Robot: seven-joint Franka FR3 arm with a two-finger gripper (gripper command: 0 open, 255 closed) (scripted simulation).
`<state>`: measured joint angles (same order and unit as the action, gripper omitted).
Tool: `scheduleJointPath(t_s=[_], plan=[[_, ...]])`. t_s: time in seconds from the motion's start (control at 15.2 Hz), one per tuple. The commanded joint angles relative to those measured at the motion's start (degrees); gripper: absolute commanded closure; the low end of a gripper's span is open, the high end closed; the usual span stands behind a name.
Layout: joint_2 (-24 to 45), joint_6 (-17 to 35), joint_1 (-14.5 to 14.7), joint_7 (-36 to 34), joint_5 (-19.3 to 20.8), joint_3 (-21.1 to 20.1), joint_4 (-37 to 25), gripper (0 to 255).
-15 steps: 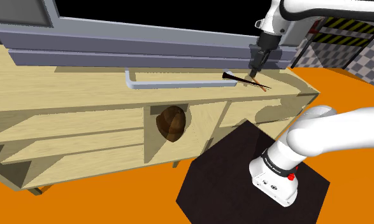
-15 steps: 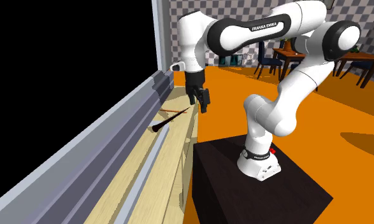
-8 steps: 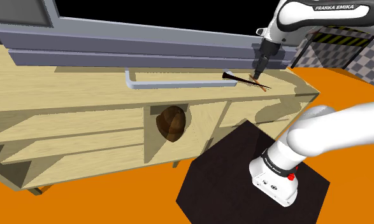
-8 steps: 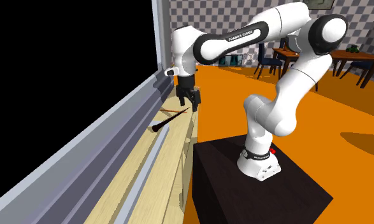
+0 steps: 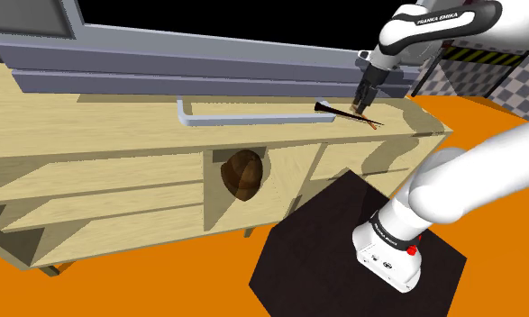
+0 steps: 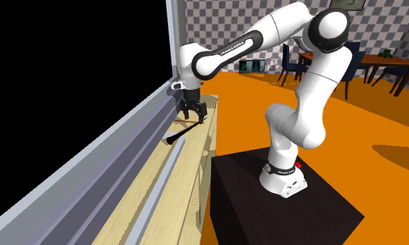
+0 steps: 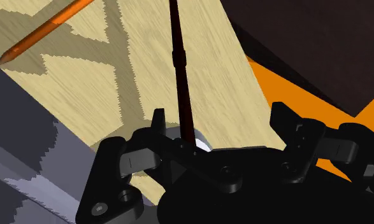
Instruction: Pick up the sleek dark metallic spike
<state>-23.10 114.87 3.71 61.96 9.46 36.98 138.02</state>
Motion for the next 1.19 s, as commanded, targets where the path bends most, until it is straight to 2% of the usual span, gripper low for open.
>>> scheduleJointPath(t_s=[0.0,0.59,0.66,1.12], plan=[[4.23,1.84,1.83,5.94,-2.16,3.23,-2.59,0],[7.68,8.22,2.48,7.83,-3.7,5.02,0.83,0],[7.57,8.2,2.43,7.81,-3.62,5.01,0.91,255],[7.71,7.9,2.51,7.84,-3.75,5.02,0.48,255]])
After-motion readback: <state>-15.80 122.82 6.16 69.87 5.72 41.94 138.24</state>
